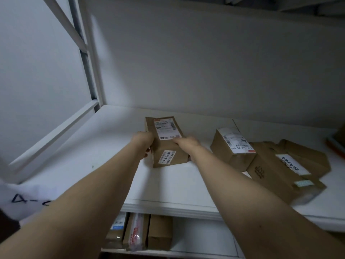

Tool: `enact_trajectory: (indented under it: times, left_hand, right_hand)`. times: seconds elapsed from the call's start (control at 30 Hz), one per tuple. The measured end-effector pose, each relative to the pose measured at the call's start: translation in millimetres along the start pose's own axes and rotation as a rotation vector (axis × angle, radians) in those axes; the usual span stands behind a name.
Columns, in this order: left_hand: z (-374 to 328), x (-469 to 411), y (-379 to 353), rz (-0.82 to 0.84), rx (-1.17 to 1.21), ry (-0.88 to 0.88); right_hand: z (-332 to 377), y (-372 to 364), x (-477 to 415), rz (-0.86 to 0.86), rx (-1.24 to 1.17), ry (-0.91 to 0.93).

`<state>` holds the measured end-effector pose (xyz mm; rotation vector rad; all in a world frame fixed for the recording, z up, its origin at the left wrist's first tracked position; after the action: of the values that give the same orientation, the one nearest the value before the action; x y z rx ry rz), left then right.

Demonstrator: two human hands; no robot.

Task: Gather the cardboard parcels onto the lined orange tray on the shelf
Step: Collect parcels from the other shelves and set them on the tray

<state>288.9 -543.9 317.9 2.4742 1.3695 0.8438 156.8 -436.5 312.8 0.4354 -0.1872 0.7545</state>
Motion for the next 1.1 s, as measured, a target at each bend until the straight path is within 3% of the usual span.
enact_trajectory:
  times: [0.3,0.4,0.57,0.7,0.87,1.1]
  left_hand:
    - [12.7,47.6,-8.9,0.093,0.28,-0.016]
    - [11.0,73.0,-11.8,0.066,0.288,-0.048]
    - [-2.3,122.8,-39.0,0.255,0.213,-0.15]
    - [-1.5,144.7,-59.9,0.338,0.212,-0.214]
    - [16.3,173.2,-75.8,0.159,0.255,-0.17]
    - [36.2,220.8,-81.3,0.063,0.302,-0.158]
  right_hand:
    - [-17.6,26.4,69.7,0.101,-0.4,0.019]
    - [-14.4,37.2,82.2,0.011,-0.295,0.168]
    - [-12.7,57.9,108.6,-0.109,0.008,0.291]
    - [-19.7,79.4,140.4,-0.109,0.055,0.381]
    - [-36.2,95.1,173.9,-0.034,0.041,0.452]
    - [-60.4,104.7,211.1,0.05,0.042,0.462]
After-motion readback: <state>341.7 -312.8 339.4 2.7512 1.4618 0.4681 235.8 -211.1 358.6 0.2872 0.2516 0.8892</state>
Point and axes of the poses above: each hand's wrist, its own x-axis away from the middle knuckle, its own y-axis out of the back of the hand, z = x × y, the point moved 7 cm from there along -x, towards the middle knuckle, and after that the axes turned 8 degrees about -x, right-handed, at the moved point
